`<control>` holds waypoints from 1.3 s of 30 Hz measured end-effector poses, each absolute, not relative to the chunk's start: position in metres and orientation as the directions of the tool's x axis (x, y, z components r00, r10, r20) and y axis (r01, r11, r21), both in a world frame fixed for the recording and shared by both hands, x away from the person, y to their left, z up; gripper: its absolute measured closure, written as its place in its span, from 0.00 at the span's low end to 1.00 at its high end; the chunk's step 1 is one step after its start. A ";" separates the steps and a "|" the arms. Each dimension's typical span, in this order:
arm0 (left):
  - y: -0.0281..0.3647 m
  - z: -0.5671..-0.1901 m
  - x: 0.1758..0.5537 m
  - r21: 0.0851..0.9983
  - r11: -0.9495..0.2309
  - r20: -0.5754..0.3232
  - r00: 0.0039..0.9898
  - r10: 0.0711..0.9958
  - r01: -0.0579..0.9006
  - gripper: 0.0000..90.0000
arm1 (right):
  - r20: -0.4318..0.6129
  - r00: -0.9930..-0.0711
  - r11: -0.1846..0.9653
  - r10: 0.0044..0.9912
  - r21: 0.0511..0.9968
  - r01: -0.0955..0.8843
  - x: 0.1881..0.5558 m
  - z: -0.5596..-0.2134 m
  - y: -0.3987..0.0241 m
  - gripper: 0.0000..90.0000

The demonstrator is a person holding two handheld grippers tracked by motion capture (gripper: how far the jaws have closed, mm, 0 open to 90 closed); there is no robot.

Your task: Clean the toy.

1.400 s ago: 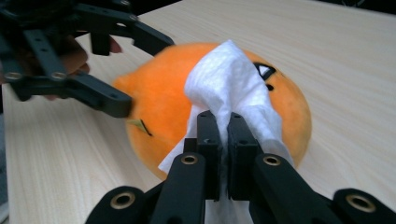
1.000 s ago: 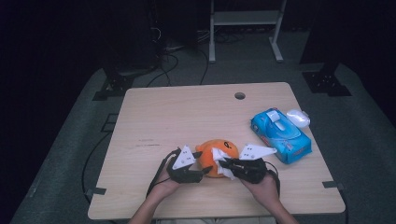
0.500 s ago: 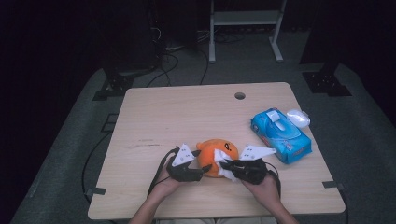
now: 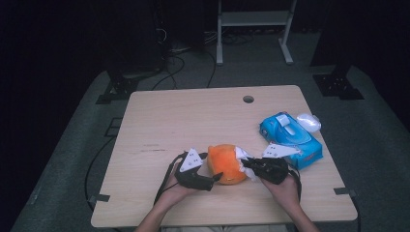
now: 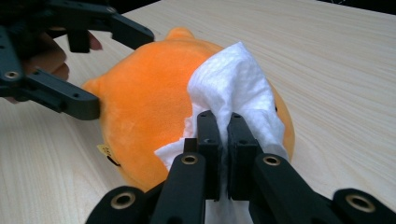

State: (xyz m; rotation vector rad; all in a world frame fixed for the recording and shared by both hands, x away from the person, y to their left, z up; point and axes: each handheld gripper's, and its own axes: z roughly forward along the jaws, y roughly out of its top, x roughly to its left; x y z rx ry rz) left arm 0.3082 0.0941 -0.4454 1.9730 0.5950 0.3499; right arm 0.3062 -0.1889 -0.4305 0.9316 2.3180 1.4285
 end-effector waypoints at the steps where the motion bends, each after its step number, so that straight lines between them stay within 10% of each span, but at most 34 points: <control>1: 0.093 -0.447 0.307 0.886 -0.393 0.009 0.839 0.544 0.246 0.17 | 0.100 -0.764 0.315 0.638 0.871 0.377 0.305 -0.430 -0.187 0.95; 10: 0.085 -0.439 0.293 0.868 -0.486 0.163 0.871 0.464 0.096 0.42 | 0.019 -0.851 0.381 0.524 0.889 0.255 0.281 -0.413 -0.145 0.95; 18: 0.081 -0.438 0.288 0.865 -0.499 0.193 0.882 0.430 0.054 0.41 | 0.075 -0.772 0.310 0.631 0.888 0.339 0.298 -0.417 -0.186 0.95; 23: 0.090 -0.427 0.295 0.913 -0.396 0.131 0.852 0.506 0.095 0.23 | 0.076 -0.798 0.328 0.598 0.885 0.330 0.295 -0.421 -0.176 0.95; 29: 0.094 -0.439 0.299 0.877 -0.470 0.170 0.848 0.501 0.101 0.37 | 0.058 -0.802 0.349 0.595 0.880 0.322 0.293 -0.420 -0.172 0.95; 39: 0.088 -0.432 0.293 0.896 -0.442 0.190 0.859 0.476 0.047 0.29 | 0.098 -0.805 0.313 0.585 0.888 0.336 0.293 -0.423 -0.173 0.95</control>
